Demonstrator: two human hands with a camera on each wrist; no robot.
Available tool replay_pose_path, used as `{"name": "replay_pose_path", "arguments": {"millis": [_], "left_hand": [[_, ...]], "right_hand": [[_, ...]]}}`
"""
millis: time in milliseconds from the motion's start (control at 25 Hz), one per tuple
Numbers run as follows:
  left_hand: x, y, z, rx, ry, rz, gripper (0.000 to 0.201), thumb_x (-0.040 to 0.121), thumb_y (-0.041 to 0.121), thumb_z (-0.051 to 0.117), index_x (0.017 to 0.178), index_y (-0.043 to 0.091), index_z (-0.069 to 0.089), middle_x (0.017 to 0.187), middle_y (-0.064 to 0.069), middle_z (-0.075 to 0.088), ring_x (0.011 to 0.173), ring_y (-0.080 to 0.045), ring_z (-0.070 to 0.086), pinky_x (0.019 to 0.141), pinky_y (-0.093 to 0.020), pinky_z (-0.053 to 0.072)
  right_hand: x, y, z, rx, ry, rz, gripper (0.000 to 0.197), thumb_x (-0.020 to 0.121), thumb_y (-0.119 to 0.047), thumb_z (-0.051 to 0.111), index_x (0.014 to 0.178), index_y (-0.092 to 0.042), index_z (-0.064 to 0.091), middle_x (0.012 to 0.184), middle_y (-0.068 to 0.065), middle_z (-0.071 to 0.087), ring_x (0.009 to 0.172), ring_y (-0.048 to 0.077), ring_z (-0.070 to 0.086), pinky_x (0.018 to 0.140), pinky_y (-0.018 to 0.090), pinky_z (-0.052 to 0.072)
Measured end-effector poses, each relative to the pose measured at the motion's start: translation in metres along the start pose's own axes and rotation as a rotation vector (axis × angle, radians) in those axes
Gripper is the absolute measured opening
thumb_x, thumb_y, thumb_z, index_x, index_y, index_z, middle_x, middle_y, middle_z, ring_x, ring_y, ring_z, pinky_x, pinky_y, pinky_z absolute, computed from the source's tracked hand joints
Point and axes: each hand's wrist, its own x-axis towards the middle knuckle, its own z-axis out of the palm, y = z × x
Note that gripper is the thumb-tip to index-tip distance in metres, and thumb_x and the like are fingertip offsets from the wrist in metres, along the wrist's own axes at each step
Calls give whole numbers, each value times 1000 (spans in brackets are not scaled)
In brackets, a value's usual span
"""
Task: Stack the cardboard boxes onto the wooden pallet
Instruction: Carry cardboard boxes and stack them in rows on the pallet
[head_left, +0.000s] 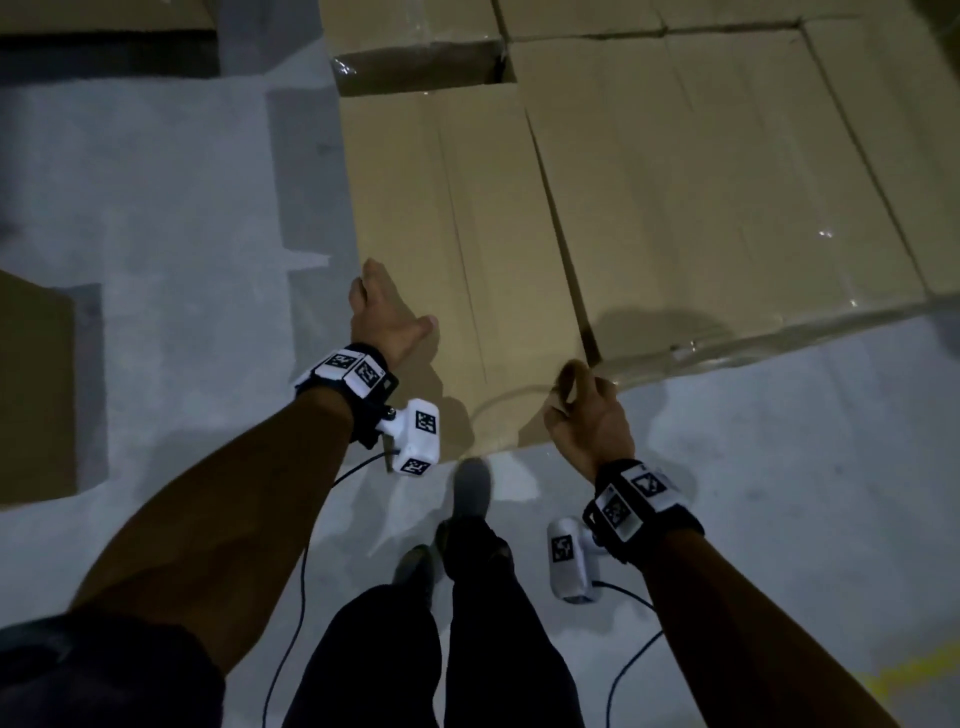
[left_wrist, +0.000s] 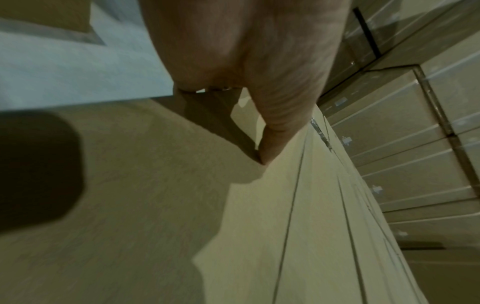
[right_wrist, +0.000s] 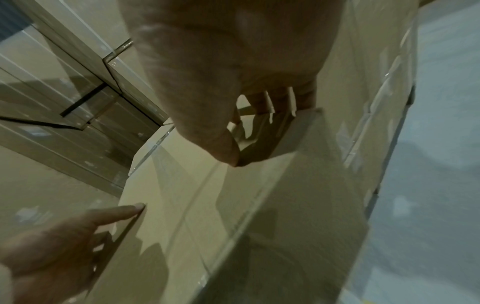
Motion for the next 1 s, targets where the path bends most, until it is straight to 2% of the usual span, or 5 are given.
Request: {"name": "replay_pose_path", "arguments": {"millis": [240,400,600,880,1000], "left_hand": [[-60,-40,14,-11,-64,28,103,87,29,75,158,21,2,165,-5,-2,149,-20,17,118,-27,18],[-80,-52,15,2,-77,83,100,88,27,74,158,17,4,166,-4,0,152,-15,6,117,-24,10],[-81,-69,2,-73,-115,188,99,86,34,77,158,24,11,165,4,14,150,-15,18,122,-37,20],[-57,-100,-4,-97,-157,480,77,96,45,58,158,34,13,164,13,8,145,-3,13,115,-27,16],[-31,-102,-4,-87,-131,616,65,96,56,51,152,42,23,163,13,14,146,-8,18,121,-41,18]], "right_hand": [[-56,30,22,-214,101,-92,56,83,-32,68,133,-20,45,140,12,37,126,39,43,97,51,45],[-61,31,34,-378,45,-171,75,91,-47,59,155,-23,27,165,12,13,152,32,11,121,49,16],[-54,15,56,-352,211,-491,78,86,-62,43,150,-17,41,157,17,35,145,36,31,116,52,20],[-30,4,110,-325,502,-693,71,92,-70,38,140,-20,52,148,10,49,138,29,40,113,49,24],[-14,12,122,-255,711,-769,70,91,-73,37,130,-20,62,139,7,58,130,26,50,104,41,29]]}}
